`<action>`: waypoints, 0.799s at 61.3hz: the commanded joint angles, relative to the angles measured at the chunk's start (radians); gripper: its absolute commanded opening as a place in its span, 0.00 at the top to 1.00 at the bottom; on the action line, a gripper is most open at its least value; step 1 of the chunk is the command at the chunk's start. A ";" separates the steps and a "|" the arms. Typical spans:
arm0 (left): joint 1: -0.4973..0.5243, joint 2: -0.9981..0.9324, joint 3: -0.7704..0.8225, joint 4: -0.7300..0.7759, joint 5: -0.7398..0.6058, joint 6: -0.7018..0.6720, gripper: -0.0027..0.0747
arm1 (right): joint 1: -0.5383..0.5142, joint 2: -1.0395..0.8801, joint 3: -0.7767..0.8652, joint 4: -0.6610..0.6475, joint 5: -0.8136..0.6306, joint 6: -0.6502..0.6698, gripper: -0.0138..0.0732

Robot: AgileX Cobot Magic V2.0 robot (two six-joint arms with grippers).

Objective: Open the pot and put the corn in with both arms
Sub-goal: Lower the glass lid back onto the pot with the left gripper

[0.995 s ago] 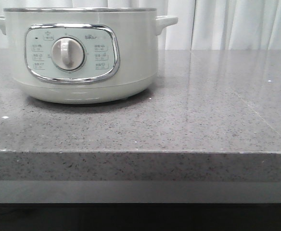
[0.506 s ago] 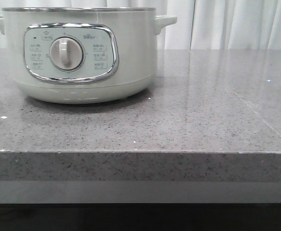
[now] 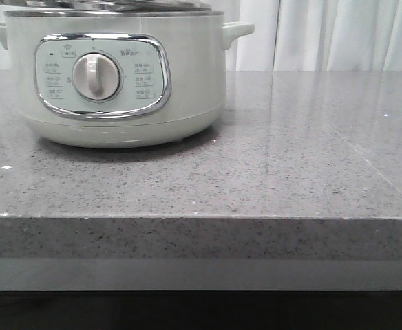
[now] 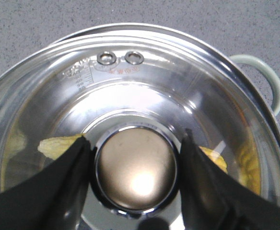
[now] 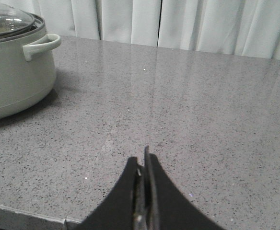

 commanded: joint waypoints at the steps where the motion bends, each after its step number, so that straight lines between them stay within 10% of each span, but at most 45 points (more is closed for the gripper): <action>1: 0.001 -0.054 -0.042 -0.043 -0.094 0.001 0.85 | -0.005 0.012 -0.026 0.007 -0.083 -0.003 0.91; 49: 0.001 -0.028 -0.042 -0.077 -0.116 0.005 0.85 | -0.005 0.012 -0.026 0.007 -0.083 -0.003 0.91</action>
